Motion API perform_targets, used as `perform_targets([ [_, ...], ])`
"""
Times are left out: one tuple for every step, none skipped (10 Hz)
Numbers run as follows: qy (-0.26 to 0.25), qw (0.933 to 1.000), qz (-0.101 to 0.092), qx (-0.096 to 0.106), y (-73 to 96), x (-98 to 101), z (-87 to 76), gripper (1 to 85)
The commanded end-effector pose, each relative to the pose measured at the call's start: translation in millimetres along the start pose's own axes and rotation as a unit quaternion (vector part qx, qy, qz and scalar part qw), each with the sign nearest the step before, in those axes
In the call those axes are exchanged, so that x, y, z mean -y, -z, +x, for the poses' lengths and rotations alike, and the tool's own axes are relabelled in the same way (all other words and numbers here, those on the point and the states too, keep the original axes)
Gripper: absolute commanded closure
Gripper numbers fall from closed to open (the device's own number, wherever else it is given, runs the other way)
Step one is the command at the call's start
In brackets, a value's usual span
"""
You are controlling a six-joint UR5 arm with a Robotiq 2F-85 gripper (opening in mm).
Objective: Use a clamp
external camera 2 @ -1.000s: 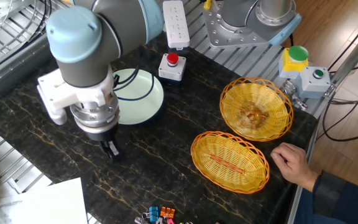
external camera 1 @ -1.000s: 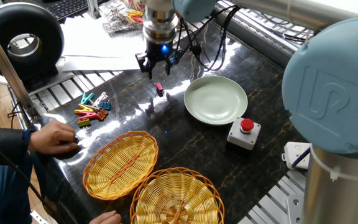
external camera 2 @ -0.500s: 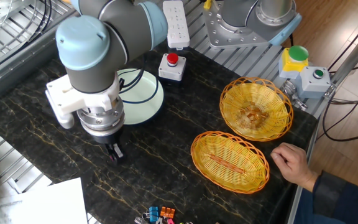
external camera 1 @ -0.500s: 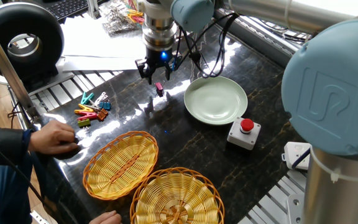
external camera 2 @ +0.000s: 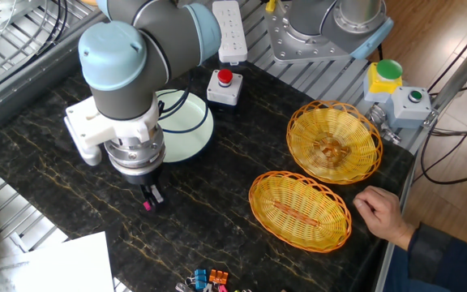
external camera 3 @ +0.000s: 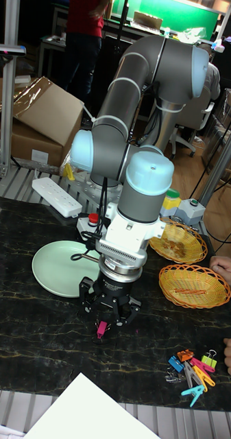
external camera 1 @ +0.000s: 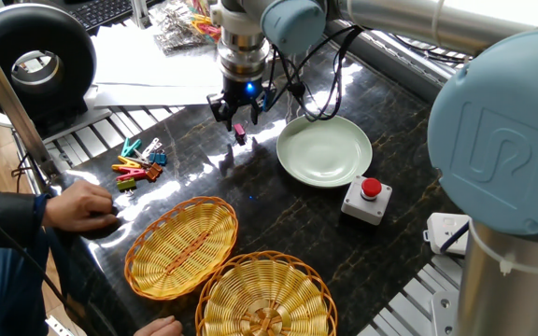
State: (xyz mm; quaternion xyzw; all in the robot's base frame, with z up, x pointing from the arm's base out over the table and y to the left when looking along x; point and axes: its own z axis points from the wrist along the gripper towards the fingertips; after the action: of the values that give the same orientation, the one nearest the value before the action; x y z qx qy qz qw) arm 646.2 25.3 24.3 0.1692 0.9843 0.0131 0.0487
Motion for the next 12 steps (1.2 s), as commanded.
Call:
perform_targets([
  [-0.003,1.0,-0.006,-0.001,-0.1,-1.0,0.4,33.3],
  [-0.003,1.0,-0.008,-0.001,-0.4,-2.1,0.9,33.3],
  [-0.003,1.0,-0.009,-0.001,-0.5,-2.8,0.7,33.3],
  [-0.004,0.9999,-0.01,-0.001,-0.6,-3.1,0.8,33.3],
  [-0.004,0.9999,-0.012,-0.001,-0.6,-4.7,0.9,33.3],
  [-0.003,0.9999,-0.011,-0.001,-0.9,-5.4,1.3,33.7],
  [-0.001,1.0,-0.01,-0.001,-1.3,-5.1,1.8,35.3],
  [-0.001,1.0,-0.009,-0.001,-1.3,-4.5,2.0,38.7],
  [-0.001,1.0,-0.008,-0.001,-1.3,-4.1,1.9,43.7],
  [-0.003,1.0,-0.008,0.0,-1.3,-4.3,1.1,52.0],
  [-0.004,0.9999,-0.009,0.0,-1.2,-4.2,1.1,65.7],
  [-0.002,1.0,-0.009,0.001,0.4,-2.2,1.4,75.0],
])
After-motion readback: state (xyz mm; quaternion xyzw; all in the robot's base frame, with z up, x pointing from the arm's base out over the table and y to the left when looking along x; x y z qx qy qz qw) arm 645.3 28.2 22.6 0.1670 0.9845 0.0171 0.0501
